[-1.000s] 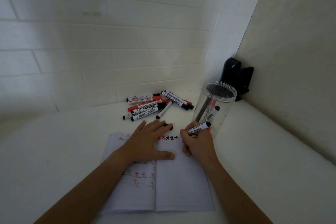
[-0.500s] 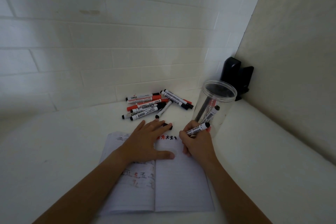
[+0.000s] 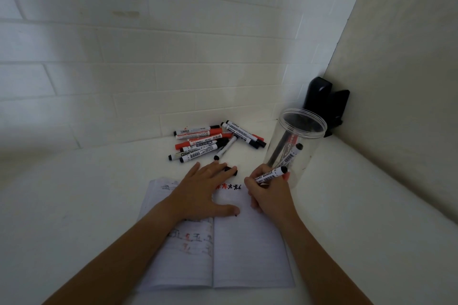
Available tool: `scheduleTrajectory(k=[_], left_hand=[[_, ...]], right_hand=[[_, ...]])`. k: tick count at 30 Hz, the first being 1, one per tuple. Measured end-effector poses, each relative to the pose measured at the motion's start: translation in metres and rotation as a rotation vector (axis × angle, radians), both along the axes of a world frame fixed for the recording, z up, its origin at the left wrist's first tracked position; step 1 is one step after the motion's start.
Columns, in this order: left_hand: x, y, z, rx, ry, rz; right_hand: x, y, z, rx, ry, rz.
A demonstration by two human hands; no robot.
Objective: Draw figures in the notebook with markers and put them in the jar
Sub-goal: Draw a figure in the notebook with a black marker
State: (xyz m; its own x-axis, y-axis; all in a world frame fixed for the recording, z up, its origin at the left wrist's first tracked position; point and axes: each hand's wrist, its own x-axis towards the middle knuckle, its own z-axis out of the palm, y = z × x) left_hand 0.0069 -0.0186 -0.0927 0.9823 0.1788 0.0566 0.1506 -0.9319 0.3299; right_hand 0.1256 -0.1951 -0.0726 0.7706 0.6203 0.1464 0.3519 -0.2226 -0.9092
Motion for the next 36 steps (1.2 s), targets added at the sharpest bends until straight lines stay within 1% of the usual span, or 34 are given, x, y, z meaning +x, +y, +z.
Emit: scheduleTrajectory(k=[8, 13, 27, 29, 34, 36], left_hand=[[0.0005, 0.0, 0.0007, 0.001, 0.005, 0.002], [0.0006, 0.0005, 0.0001, 0.0, 0.004, 0.002], [-0.0003, 0.0007, -0.002, -0.034, -0.057, -0.003], [-0.001, 0.0002, -0.0014, -0.047, -0.085, -0.001], [-0.0006, 0.0021, -0.0026, -0.262, -0.268, 0.045], [0.0001, 0.003, -0.0044, -0.287, -0.317, 0.073]], right_hand=[[-0.0008, -0.0001, 0.001, 0.003, -0.011, -0.02], [-0.0004, -0.0008, 0.0022, 0.021, 0.021, -0.063], [0.0005, -0.0001, 0.0003, 0.034, -0.002, -0.081], [0.001, 0.0, 0.0004, 0.045, -0.021, -0.088], [0.0019, 0.0001, 0.0015, 0.077, -0.044, -0.063], [0.0024, 0.0004, 0.0017, 0.093, -0.056, -0.041]])
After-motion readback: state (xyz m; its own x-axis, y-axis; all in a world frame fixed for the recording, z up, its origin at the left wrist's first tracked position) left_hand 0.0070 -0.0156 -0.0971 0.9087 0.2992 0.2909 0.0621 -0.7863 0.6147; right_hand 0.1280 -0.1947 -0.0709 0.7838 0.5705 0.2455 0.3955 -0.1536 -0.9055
